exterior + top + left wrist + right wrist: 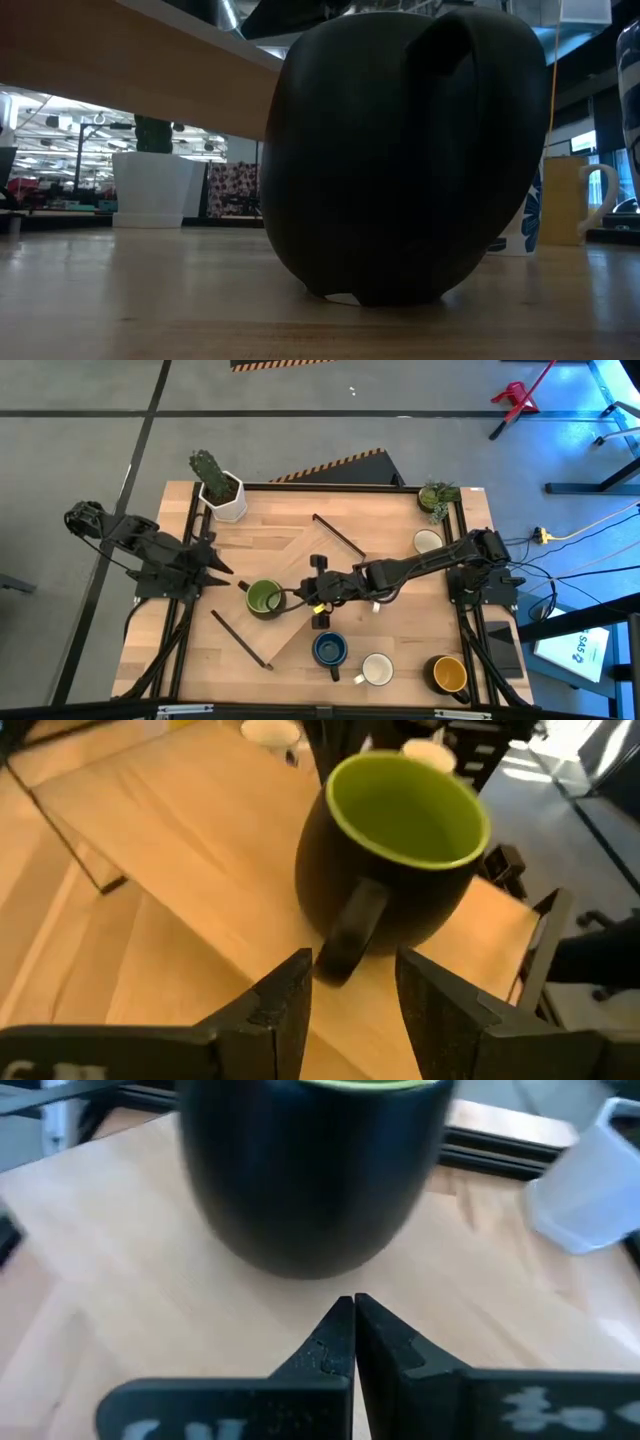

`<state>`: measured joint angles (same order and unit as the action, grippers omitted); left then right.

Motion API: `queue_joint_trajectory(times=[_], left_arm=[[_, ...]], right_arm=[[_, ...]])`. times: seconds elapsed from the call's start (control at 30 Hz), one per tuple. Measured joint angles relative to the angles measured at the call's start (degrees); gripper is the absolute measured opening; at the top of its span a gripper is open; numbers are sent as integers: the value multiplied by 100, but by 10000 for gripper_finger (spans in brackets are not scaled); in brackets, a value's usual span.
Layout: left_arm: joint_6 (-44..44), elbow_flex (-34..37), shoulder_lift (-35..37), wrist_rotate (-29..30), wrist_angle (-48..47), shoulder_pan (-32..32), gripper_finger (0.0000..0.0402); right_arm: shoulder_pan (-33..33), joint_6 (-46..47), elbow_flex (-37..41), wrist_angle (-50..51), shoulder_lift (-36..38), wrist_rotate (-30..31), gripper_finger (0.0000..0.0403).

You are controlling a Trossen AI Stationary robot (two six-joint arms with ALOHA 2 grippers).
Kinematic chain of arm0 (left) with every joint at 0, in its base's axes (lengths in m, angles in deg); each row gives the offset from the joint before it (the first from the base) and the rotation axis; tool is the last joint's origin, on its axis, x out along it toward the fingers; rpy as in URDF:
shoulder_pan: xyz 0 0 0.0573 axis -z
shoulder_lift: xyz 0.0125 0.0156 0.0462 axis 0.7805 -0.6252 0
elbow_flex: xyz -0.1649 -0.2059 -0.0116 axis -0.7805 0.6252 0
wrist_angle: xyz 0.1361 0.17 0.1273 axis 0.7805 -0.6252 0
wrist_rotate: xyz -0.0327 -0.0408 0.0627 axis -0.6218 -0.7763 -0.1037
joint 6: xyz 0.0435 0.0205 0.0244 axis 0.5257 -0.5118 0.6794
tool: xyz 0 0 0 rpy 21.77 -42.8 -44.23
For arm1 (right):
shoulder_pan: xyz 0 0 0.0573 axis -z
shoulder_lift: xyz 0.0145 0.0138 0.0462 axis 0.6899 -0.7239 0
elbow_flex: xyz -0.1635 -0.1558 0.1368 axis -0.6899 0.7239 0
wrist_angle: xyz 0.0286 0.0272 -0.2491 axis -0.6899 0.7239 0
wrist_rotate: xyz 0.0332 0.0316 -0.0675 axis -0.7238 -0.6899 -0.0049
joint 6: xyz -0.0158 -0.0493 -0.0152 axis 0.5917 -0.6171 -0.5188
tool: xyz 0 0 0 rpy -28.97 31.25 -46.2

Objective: Place coffee mugs
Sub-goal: Put the green black mug on the shelf

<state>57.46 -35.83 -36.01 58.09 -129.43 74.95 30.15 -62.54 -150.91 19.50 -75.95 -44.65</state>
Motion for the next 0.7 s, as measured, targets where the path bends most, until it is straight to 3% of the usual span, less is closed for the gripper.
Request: queue_joint_trajectory(times=[0.13,0.27,0.43,0.7], left_arm=[[-410,2,6,-77,-209,2,142],[-873,0,69,-841,-463,39,139],[-1362,0,61,-1263,-887,295,129],[-1555,0,49,-742,-1044,801,117]], right_arm=[[0,11,-4,-140,0,95,0],[-72,107,-4,-134,0,153,0],[-91,169,-4,-325,-17,112,0],[-81,160,-9,-759,-168,71,0]])
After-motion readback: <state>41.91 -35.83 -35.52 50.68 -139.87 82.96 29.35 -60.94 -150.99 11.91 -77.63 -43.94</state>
